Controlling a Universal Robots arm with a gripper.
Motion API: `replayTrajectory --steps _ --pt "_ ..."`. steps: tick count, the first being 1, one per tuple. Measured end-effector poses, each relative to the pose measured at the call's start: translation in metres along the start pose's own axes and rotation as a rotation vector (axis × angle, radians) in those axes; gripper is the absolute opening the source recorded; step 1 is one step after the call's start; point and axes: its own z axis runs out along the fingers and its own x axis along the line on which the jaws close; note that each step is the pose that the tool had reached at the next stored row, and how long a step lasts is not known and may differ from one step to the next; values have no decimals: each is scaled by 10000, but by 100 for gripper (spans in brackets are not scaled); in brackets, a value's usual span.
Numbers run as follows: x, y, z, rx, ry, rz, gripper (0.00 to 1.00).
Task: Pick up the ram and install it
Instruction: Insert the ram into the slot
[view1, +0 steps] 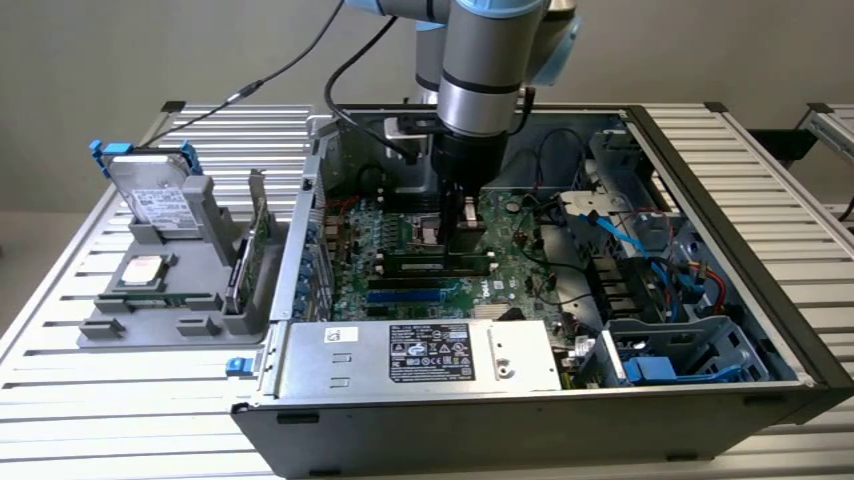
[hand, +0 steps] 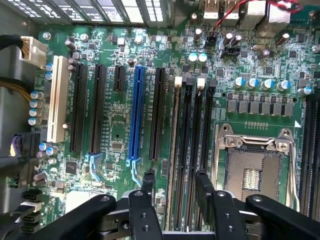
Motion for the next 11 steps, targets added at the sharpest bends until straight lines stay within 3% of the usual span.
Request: replayTrajectory --steps 3,9,11 --pt "6 23 -91 0 -1 0 46" --pt "7 27 -103 2 -2 0 46" --pt "7 27 -103 1 -2 0 37"
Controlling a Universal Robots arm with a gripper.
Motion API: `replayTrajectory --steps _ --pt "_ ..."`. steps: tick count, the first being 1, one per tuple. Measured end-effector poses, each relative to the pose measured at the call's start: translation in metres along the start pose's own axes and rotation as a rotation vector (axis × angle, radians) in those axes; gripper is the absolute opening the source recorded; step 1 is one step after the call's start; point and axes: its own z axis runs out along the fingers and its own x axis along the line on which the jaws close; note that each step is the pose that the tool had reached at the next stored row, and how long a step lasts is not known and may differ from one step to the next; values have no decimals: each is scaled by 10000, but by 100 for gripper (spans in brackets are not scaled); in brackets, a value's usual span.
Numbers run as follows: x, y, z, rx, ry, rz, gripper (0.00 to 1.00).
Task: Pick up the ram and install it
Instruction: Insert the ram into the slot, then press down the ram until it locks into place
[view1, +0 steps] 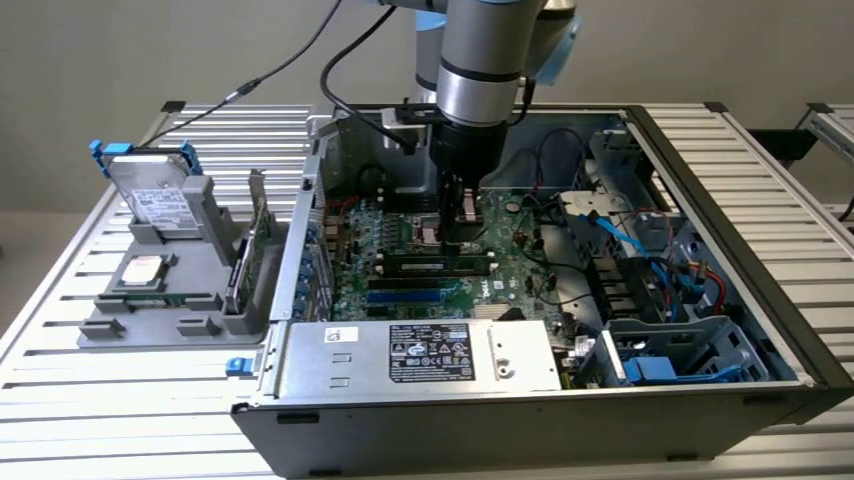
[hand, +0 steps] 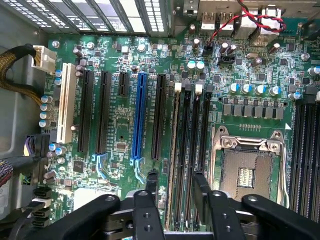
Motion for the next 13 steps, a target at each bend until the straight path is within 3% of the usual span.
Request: replayTrajectory --steps 1,3,4,7,13 --pt "0 0 0 0 0 -1 37" --pt "0 0 0 0 0 0 24" --pt "0 0 0 0 0 0 24" --pt "0 0 0 0 0 0 10" --pt "0 0 0 0 0 -1 10"
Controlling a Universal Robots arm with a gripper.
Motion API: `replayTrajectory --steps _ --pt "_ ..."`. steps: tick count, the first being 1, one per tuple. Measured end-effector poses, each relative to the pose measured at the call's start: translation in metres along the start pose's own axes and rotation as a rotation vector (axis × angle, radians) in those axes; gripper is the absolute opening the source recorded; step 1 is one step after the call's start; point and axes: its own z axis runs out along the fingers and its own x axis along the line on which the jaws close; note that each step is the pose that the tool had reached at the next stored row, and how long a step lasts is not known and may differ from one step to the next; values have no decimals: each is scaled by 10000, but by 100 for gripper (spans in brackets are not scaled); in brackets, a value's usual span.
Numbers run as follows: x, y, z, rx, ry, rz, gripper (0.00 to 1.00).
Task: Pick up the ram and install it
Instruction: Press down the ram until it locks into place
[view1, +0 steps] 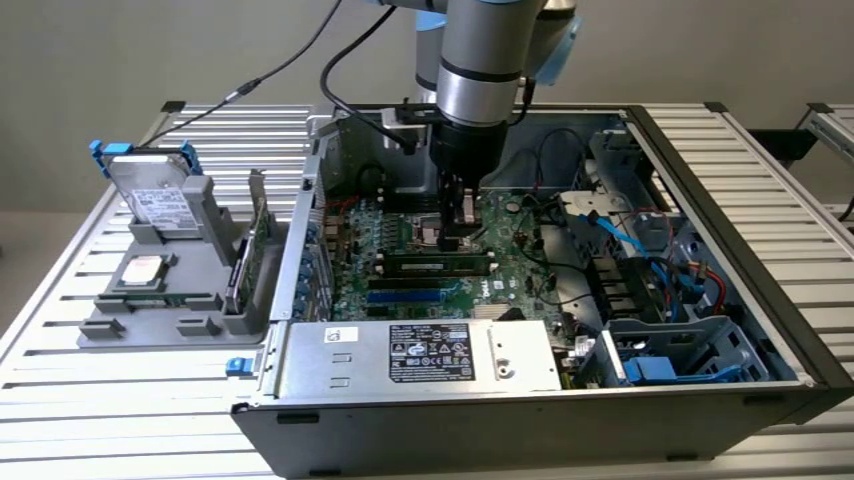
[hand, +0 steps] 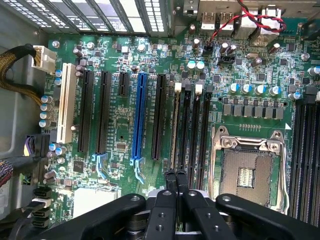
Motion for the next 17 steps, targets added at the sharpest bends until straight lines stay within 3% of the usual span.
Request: replayTrajectory --steps 6,10,17 --pt "5 -11 -2 -1 3 1 10" --pt "26 -112 -8 -1 1 0 10" --pt "46 -203 -8 0 1 0 10"
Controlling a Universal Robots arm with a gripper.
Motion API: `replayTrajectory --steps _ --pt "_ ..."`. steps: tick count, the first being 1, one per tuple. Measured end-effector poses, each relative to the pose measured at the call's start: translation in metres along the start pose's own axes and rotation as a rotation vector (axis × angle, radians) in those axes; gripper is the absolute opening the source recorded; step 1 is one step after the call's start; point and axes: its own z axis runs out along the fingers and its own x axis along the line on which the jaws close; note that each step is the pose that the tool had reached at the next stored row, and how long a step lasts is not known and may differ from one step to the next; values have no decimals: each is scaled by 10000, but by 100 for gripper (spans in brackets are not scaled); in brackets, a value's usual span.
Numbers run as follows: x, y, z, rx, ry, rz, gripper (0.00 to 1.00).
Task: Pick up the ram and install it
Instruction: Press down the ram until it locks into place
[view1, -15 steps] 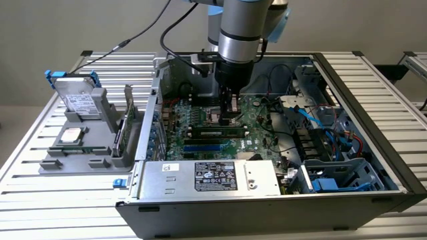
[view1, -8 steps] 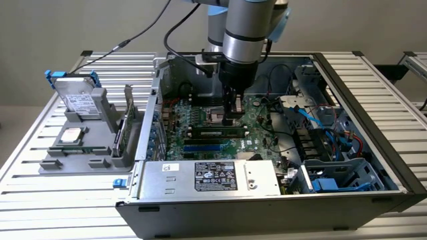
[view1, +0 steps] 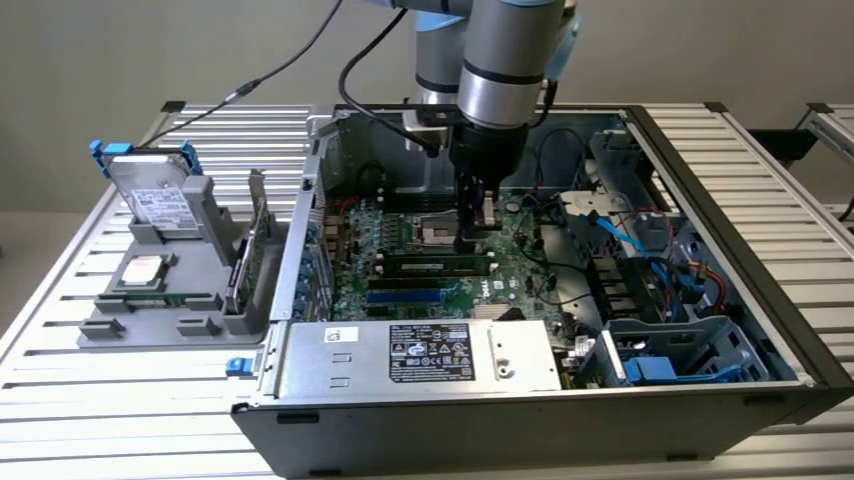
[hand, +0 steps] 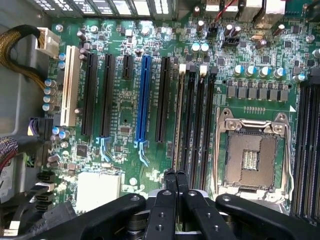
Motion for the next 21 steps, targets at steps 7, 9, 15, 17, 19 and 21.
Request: replayTrajectory --steps 7,9,15,17,19,21 --pt "-9 -18 102 2 -2 0 10" --pt "-11 -23 131 1 -1 2 10" --pt "-14 -31 161 -2 2 11 10" --pt "-14 -32 162 -2 3 12 10" --pt "-14 -27 134 8 -17 11 10" --pt "-10 11 88 1 -2 11 10"
